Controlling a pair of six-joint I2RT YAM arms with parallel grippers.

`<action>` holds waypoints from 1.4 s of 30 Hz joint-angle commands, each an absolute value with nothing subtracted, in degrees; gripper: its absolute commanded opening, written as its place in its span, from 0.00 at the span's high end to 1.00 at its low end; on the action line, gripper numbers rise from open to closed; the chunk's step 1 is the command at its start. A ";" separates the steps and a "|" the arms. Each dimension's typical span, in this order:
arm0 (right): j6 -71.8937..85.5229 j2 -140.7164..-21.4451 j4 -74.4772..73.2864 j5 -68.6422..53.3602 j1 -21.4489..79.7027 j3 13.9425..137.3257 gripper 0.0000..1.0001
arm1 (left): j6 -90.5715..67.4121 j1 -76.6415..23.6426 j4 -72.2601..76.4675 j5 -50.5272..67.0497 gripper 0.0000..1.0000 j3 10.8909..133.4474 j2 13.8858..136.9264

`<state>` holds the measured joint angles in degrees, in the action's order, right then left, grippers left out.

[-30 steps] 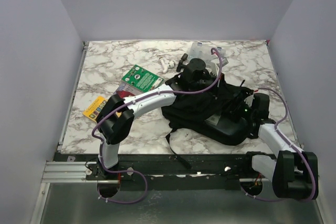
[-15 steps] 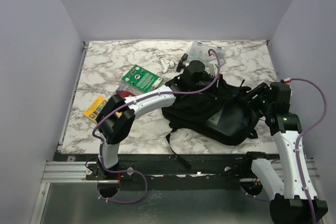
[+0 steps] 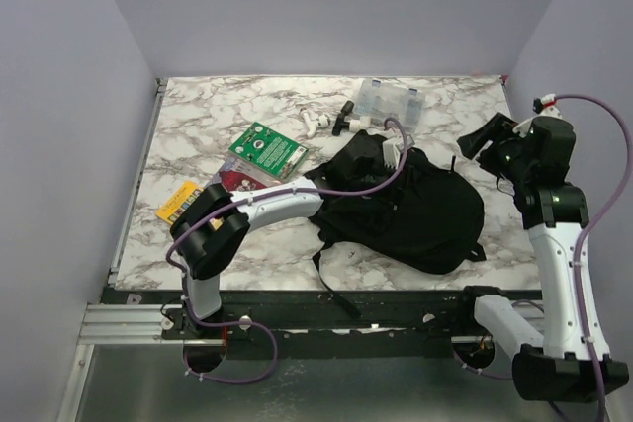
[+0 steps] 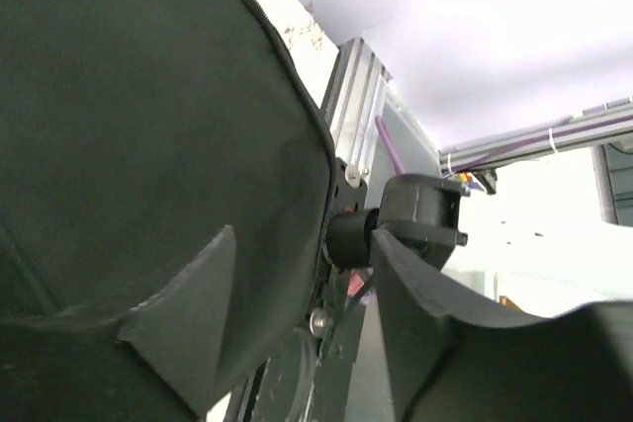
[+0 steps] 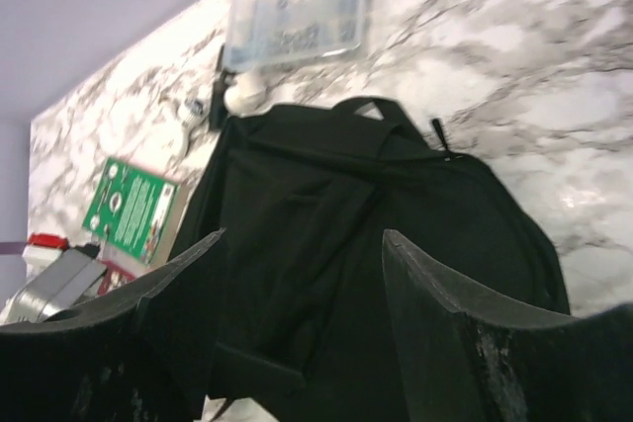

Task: Pack the student bag
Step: Pick up the book from the center of the board.

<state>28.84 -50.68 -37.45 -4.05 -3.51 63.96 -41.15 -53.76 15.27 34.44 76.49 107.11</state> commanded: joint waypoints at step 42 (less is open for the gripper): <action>45.88 -110.01 4.64 -7.34 48.96 76.95 0.32 | -61.00 -9.39 -7.49 3.10 0.06 20.52 48.48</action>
